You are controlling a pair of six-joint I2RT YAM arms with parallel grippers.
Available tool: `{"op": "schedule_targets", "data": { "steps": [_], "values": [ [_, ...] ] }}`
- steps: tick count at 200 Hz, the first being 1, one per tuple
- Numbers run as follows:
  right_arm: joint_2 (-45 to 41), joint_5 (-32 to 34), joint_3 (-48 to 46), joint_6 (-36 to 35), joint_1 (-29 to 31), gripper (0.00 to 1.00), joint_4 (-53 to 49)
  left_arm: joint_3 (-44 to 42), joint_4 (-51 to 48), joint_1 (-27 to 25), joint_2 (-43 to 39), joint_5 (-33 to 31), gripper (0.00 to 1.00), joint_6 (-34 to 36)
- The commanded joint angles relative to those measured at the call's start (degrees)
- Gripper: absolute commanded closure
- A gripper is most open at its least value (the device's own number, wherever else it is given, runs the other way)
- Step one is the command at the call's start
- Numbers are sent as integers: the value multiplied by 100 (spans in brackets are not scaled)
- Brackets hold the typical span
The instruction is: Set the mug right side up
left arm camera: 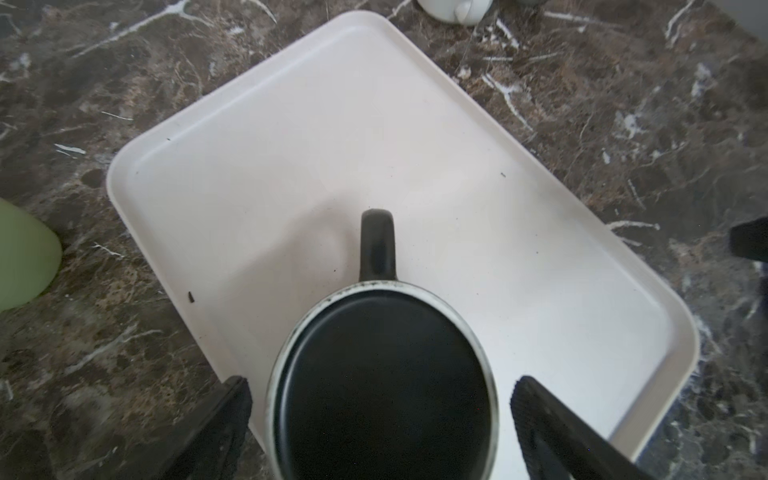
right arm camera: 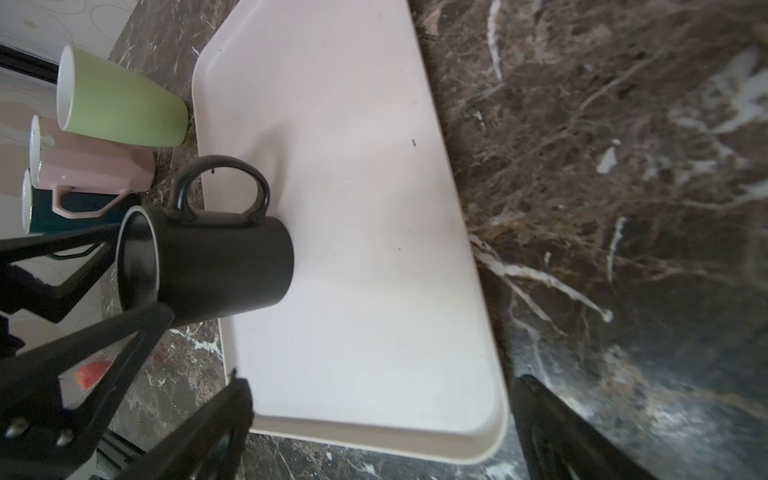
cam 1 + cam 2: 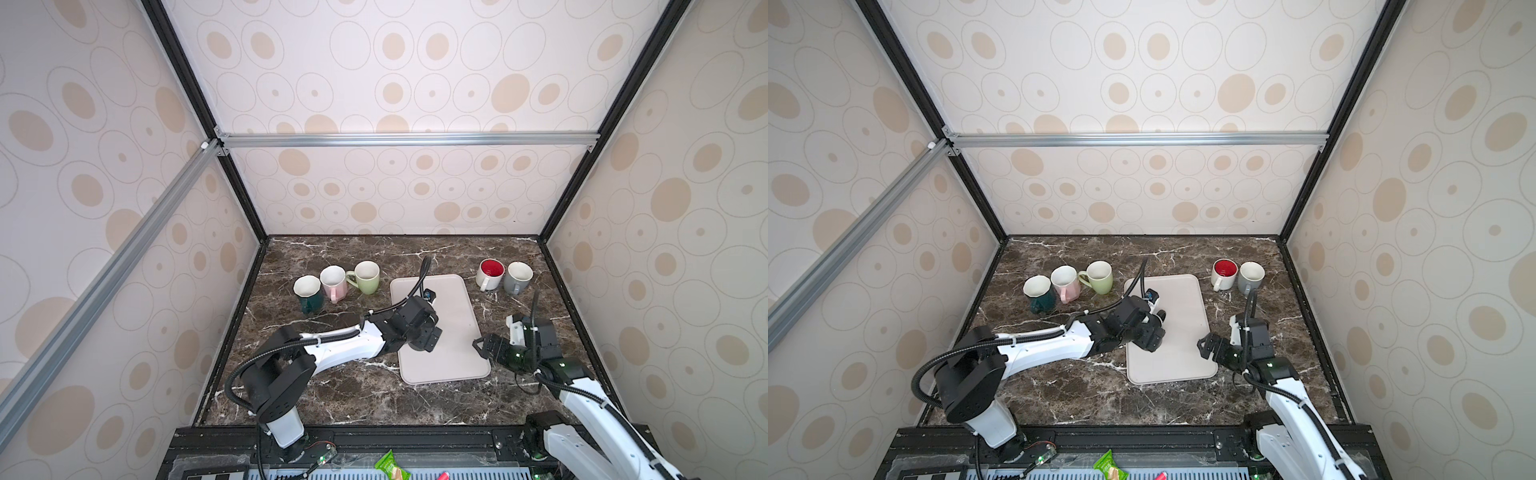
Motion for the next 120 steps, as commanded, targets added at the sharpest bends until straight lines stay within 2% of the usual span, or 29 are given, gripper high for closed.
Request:
{"op": "schedule_targets", "data": {
  "steps": [1,28,71,90,108,120],
  "values": [
    [697,266,586,-99,396,0,520,-135,366,-36,-543,-273,2,-345],
    [1833,1029,1459,-293,998,0,541,-497,493,-32,-1225,-477,2,-583],
    [3438,922,2637,-312,1071,0,776,-928,477,-35,-2049,-585,2,-754],
    [4000,1277,3166,-383,1177,0,632,-1022,361,-36,-2200,-638,2,-802],
    [4415,1318,3595,-638,1246,0,406,-1093,282,-36,-2282,-702,2,-867],
    [4611,1663,3873,-875,1369,0,73,-1121,236,-33,-2309,-740,2,-906]
  ]
}}
